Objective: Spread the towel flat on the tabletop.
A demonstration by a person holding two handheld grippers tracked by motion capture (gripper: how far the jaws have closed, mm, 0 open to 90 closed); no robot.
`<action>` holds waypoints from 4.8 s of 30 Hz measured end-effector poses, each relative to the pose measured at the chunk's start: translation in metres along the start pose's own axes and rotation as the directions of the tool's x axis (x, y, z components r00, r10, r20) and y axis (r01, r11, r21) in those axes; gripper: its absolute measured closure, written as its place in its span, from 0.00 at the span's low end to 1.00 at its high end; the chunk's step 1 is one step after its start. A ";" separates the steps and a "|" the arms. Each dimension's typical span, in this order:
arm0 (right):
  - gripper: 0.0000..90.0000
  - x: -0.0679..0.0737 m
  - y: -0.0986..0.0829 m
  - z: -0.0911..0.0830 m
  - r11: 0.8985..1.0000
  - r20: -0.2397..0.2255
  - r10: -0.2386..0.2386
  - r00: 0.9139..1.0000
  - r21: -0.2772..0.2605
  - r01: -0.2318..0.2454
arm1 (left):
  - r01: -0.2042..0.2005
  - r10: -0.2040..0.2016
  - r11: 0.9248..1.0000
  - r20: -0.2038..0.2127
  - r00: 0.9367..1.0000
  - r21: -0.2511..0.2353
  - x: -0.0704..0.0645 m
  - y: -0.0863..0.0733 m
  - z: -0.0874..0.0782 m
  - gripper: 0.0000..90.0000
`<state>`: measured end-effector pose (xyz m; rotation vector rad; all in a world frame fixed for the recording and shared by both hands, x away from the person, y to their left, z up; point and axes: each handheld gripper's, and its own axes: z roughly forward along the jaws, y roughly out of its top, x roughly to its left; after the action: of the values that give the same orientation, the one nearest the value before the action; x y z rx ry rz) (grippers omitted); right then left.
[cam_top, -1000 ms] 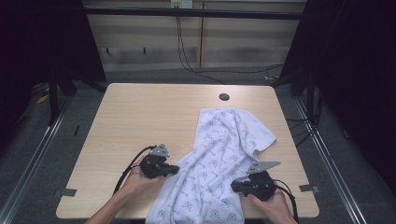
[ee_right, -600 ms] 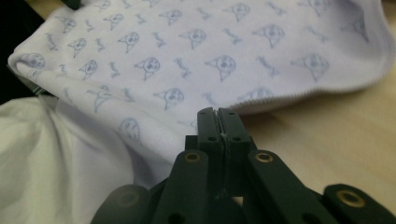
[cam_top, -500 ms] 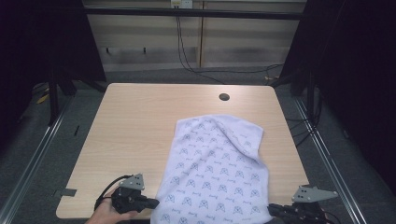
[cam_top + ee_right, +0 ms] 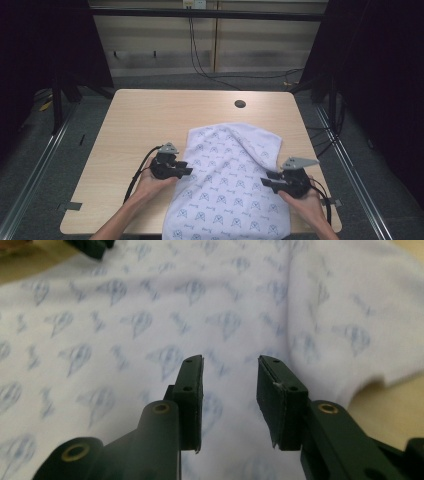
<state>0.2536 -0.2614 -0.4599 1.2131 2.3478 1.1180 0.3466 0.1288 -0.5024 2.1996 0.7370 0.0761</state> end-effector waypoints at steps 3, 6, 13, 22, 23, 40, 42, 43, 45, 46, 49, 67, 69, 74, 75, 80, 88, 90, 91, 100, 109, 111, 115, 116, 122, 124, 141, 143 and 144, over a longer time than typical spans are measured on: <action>0.71 -0.012 0.018 0.016 1.000 0.030 0.008 1.000 -0.025 -0.008 | -0.051 0.049 0.998 0.050 0.998 0.044 -0.007 -0.006 -0.009 0.99; 0.70 -0.018 0.022 0.034 1.000 0.058 0.009 0.998 0.011 -0.010 | -0.042 0.036 0.997 0.093 0.995 0.061 -0.014 -0.021 -0.024 0.99; 0.77 -0.009 0.007 0.059 0.991 0.062 -0.055 0.997 0.127 0.046 | -0.013 0.006 0.998 0.095 0.995 0.068 -0.017 -0.053 -0.059 0.97; 0.87 0.024 -0.030 0.017 0.987 -0.064 -0.035 0.997 0.157 0.045 | -0.042 0.008 0.992 0.268 0.963 0.121 -0.047 -0.068 -0.069 0.96; 0.85 0.028 -0.034 0.012 0.985 -0.077 -0.037 0.996 0.165 0.049 | -0.053 0.022 0.992 0.264 0.964 0.112 -0.048 -0.068 -0.071 0.92; 0.68 -0.008 -0.007 0.025 0.999 0.000 0.027 1.000 0.038 -0.027 | 0.174 -0.174 0.984 0.004 0.985 -0.033 0.038 -0.007 -0.021 0.61; 0.67 -0.010 -0.008 0.024 0.999 -0.001 0.034 0.999 0.031 -0.034 | 0.135 -0.135 0.991 0.047 0.990 -0.011 0.031 -0.007 -0.016 0.67; 0.67 -0.011 -0.009 0.022 0.999 0.003 0.036 0.999 0.033 -0.036 | 0.123 -0.123 0.992 0.058 0.991 0.006 0.028 -0.007 -0.014 0.73; 0.67 -0.012 -0.011 0.019 0.999 0.008 0.044 0.999 0.019 -0.044 | 0.123 -0.123 0.992 0.060 0.991 0.004 0.025 -0.006 -0.011 0.83; 0.67 -0.013 -0.012 0.017 0.999 0.007 0.049 0.999 0.015 -0.049 | 0.108 -0.108 0.994 0.060 0.992 -0.006 0.022 -0.005 -0.012 0.90; 0.68 -0.015 -0.015 0.012 0.998 0.013 0.062 0.998 0.005 -0.062 | 0.073 -0.068 0.994 0.075 0.995 -0.076 0.011 0.002 -0.021 0.95; 0.67 -0.019 -0.016 0.006 0.997 0.023 0.078 0.997 -0.017 -0.078 | -0.076 0.110 0.987 0.263 0.958 -0.138 -0.076 0.016 -0.026 0.72; 0.67 -0.020 -0.017 0.007 0.997 0.024 0.080 0.996 -0.012 -0.080 | -0.023 0.050 0.992 0.226 0.973 -0.122 -0.063 0.019 -0.016 0.73; 0.67 -0.019 -0.016 0.009 0.997 0.022 0.076 0.997 -0.006 -0.076 | -0.038 0.042 0.999 0.230 0.972 -0.021 -0.060 0.017 0.015 0.66; 0.67 -0.018 -0.015 0.008 0.997 0.020 0.075 0.997 -0.006 -0.074 | -0.055 0.056 0.998 0.218 0.974 -0.010 -0.062 0.015 0.017 0.66; 0.67 -0.018 -0.017 0.009 0.997 0.012 0.073 0.997 0.003 -0.073 | -0.104 0.100 0.994 0.165 0.981 0.020 -0.071 0.009 0.023 0.68; 0.66 -0.017 -0.018 0.010 0.998 0.004 0.065 0.998 0.008 -0.065 | -0.111 0.112 0.994 0.184 0.976 -0.014 -0.072 0.010 0.018 0.97; 0.66 -0.017 -0.018 0.011 0.998 0.004 0.064 0.998 0.013 -0.064 | -0.091 0.099 0.995 0.183 0.978 -0.050 -0.068 0.015 0.009 0.97; 0.66 -0.017 -0.018 0.011 0.998 0.005 0.064 0.998 0.016 -0.065 | -0.081 0.092 0.994 0.177 0.980 -0.070 -0.064 0.017 0.004 0.97; 0.66 -0.019 -0.014 0.012 0.998 0.008 0.062 0.998 0.013 -0.062 | 0.014 0.003 0.979 0.083 0.997 -0.205 -0.015 0.033 -0.046 0.97; 0.64 -0.024 -0.008 0.015 0.998 0.023 0.057 0.998 0.017 -0.058 | 0.138 -0.158 0.960 -0.063 0.986 -0.242 0.048 0.021 -0.047 0.92; 0.64 -0.027 -0.008 0.017 0.998 0.029 0.056 0.998 0.021 -0.056 | 0.190 -0.219 0.937 -0.067 0.974 -0.293 0.058 0.014 -0.053 0.89; 0.62 -0.032 -0.010 0.023 0.997 0.041 0.053 0.998 0.056 -0.055 | 0.189 -0.204 0.948 -0.030 0.979 -0.257 0.054 0.006 -0.057 0.82; 0.62 -0.034 -0.010 0.025 0.996 0.049 0.051 0.998 0.065 -0.054 | 0.171 -0.177 0.956 -0.004 0.984 -0.236 0.048 0.006 -0.055 0.80; 0.62 -0.041 -0.007 0.041 0.993 0.110 0.007 0.994 0.118 -0.020 | 0.009 -0.006 0.998 0.035 0.999 -0.064 0.007 0.004 -0.022 0.67; 0.66 -0.046 -0.004 0.044 0.994 0.121 0.016 0.993 0.107 -0.029 | -0.008 0.009 0.999 0.019 1.000 -0.034 0.004 0.004 -0.013 0.65; 0.87 -0.045 0.004 0.053 0.993 0.098 0.011 0.995 0.113 -0.022 | 0.049 -0.049 0.999 -0.008 0.999 -0.008 0.017 -0.019 -0.023 0.97; 0.88 -0.037 0.000 0.048 0.992 0.075 0.004 0.997 0.125 -0.013 | 0.047 -0.047 0.999 0.016 0.999 0.013 0.011 -0.025 -0.030 0.97; 0.88 -0.032 -0.002 0.045 0.992 0.060 0.007 0.998 0.127 -0.015 | 0.047 -0.048 0.999 0.029 0.998 0.017 0.008 -0.028 -0.033 0.96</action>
<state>0.2967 -0.2643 -0.4951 1.2847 2.4014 0.9340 0.3301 0.1698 -0.5012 2.1929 0.7760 0.0140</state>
